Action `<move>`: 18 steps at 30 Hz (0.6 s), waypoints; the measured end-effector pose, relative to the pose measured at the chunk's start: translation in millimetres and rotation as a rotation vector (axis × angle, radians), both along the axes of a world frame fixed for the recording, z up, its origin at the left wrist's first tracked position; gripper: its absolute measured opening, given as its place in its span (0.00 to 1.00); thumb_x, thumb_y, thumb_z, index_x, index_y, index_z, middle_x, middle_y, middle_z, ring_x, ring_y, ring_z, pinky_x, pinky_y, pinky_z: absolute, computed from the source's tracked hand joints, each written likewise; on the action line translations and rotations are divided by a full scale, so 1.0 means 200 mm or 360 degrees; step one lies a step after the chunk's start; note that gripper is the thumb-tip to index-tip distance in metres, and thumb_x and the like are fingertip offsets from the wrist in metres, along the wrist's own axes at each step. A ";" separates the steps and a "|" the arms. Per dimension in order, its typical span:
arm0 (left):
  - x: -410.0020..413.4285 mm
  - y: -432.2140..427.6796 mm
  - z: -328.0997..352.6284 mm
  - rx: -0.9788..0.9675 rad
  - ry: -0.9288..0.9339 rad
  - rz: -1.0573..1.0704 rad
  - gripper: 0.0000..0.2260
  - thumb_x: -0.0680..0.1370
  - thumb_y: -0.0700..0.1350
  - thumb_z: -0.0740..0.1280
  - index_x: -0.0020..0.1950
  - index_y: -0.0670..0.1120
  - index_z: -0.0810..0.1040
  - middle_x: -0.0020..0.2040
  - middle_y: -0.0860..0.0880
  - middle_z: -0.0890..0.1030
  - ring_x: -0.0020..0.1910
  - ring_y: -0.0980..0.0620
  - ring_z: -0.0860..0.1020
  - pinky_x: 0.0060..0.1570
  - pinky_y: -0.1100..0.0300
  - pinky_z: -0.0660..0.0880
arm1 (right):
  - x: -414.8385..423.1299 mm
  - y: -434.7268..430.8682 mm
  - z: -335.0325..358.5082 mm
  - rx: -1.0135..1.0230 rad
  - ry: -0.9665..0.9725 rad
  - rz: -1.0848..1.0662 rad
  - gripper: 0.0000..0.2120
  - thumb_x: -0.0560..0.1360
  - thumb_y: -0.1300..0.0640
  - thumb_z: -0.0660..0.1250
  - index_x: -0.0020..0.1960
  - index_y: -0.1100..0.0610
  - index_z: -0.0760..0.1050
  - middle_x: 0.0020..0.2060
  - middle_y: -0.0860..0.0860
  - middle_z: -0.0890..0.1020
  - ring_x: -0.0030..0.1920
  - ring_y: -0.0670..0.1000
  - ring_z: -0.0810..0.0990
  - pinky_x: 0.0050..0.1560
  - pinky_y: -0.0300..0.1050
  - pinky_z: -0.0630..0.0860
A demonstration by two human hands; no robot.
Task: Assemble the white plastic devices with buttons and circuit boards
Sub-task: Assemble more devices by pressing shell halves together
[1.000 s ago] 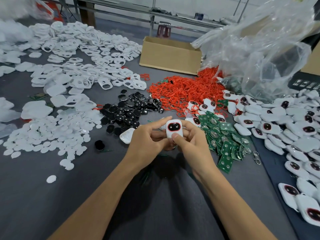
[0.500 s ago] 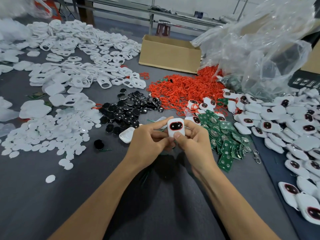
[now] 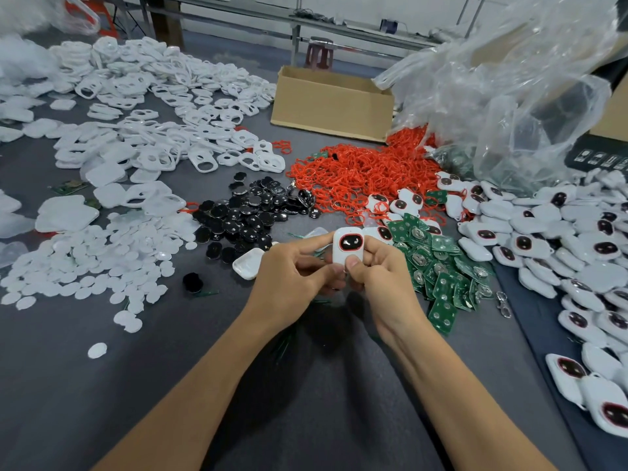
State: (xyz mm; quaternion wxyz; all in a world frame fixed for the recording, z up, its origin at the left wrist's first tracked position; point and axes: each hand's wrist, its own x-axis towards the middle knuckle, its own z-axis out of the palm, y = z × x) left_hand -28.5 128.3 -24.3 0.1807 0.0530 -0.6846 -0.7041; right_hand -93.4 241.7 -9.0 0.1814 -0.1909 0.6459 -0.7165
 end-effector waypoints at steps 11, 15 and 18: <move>0.00 -0.02 -0.01 -0.0056 -0.0021 0.0092 0.21 0.74 0.31 0.69 0.66 0.43 0.76 0.39 0.46 0.86 0.38 0.48 0.85 0.39 0.57 0.82 | -0.01 0.01 0.01 0.0050 0.0051 0.0137 0.12 0.78 0.72 0.57 0.59 0.66 0.72 0.27 0.43 0.80 0.26 0.39 0.73 0.28 0.30 0.67; 0.00 -0.01 -0.01 -0.0045 -0.0013 0.0089 0.20 0.75 0.31 0.69 0.65 0.45 0.77 0.38 0.48 0.86 0.38 0.49 0.85 0.38 0.58 0.81 | -0.01 0.01 0.01 0.0045 0.0070 0.0118 0.10 0.78 0.72 0.58 0.55 0.64 0.73 0.26 0.44 0.79 0.25 0.41 0.70 0.27 0.33 0.66; 0.00 0.00 -0.01 -0.0013 -0.0007 0.0074 0.20 0.75 0.32 0.69 0.63 0.49 0.78 0.38 0.45 0.86 0.38 0.46 0.85 0.39 0.55 0.82 | -0.01 0.01 0.01 0.0049 0.0074 0.0062 0.11 0.77 0.73 0.59 0.53 0.63 0.75 0.29 0.46 0.80 0.27 0.43 0.73 0.30 0.35 0.68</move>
